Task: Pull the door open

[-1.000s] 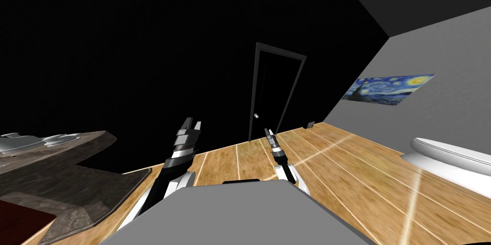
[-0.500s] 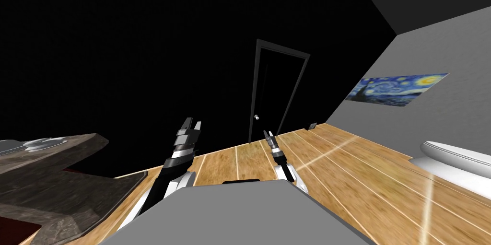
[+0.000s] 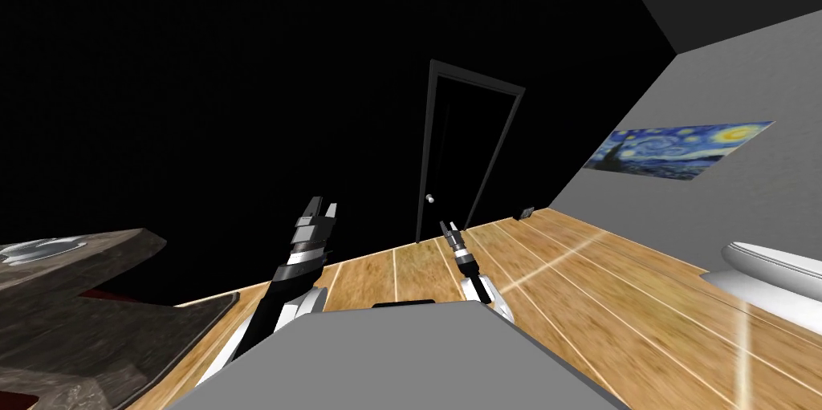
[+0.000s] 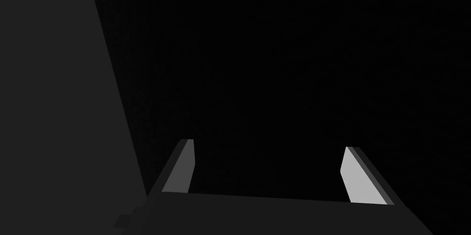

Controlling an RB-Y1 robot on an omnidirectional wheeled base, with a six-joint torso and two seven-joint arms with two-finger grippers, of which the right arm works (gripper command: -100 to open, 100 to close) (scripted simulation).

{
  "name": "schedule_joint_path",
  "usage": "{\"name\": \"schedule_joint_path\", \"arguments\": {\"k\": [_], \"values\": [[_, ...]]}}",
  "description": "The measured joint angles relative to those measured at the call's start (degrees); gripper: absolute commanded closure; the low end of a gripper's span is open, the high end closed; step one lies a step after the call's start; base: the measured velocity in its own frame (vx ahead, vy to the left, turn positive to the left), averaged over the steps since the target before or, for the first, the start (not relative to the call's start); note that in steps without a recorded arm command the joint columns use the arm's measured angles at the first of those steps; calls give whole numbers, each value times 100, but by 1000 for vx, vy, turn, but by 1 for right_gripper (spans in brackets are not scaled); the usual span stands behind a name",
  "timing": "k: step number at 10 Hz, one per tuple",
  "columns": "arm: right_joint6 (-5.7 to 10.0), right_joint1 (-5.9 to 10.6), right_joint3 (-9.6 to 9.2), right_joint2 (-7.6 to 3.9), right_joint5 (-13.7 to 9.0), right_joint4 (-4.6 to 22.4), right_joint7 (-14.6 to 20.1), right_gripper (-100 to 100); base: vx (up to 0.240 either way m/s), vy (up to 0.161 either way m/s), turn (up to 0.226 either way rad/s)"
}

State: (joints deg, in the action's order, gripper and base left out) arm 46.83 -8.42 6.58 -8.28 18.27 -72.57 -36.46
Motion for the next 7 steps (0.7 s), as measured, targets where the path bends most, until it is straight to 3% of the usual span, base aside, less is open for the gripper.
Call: {"name": "schedule_joint_path", "arguments": {"k": [7], "values": [[175,296,130,-61,191,863,-650,-100,85,-24,9]]}}
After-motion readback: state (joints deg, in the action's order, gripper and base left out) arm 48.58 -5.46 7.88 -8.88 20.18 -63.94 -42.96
